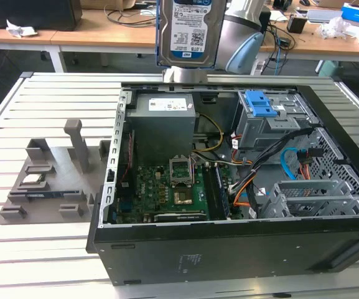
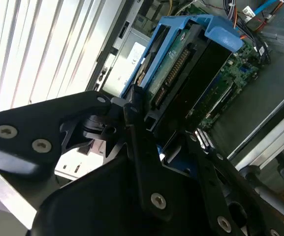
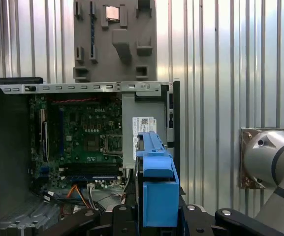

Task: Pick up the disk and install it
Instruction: 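Pick up the disk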

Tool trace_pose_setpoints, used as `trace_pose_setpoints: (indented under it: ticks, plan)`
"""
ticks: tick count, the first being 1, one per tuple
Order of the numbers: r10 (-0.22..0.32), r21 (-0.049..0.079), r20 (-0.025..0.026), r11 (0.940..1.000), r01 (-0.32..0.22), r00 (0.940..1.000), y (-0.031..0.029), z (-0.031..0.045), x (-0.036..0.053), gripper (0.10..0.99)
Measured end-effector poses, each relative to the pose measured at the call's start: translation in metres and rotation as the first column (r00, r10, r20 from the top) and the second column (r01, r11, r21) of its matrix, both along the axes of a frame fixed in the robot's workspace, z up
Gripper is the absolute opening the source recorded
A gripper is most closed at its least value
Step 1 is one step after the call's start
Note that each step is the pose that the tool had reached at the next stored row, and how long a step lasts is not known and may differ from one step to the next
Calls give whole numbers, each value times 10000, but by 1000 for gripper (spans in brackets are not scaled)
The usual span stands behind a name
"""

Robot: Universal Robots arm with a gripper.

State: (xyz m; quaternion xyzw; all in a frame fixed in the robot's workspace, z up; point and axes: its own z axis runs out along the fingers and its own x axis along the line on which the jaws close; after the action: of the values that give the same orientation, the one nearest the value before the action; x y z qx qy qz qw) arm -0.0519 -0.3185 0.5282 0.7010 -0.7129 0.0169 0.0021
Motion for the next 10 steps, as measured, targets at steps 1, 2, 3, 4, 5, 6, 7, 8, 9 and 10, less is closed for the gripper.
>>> trace_pose_setpoints:
  ticks: [1, 2, 3, 4, 5, 6, 7, 8, 9, 10]
  plan:
    - [2, 1, 0, 10000, -2, 10000, 0, 0, 79, 365]
    - [0, 0, 0, 10000, 0, 10000, 0, 0, 127, 365]
    - [0, 0, -1, 10000, 0, 10000, 0, 0, 165, 365]
    - [2, 0, -1, 10000, -2, 10000, 0, 0, 197, 365]
    - [0, 0, 0, 10000, 0, 10000, 0, 0, 269, 365]
    - [0, 1, 0, 10000, 0, 10000, 0, 0, 335, 365]
    - [1, 0, -1, 10000, -1, 10000, 0, 0, 365, 365]
    - [2, 1, -1, 10000, -2, 10000, 0, 0, 400, 365]
    - [-1, 0, -1, 10000, 1, 10000, 0, 0, 434, 365]
    - [1, 0, -1, 10000, -1, 10000, 0, 0, 465, 365]
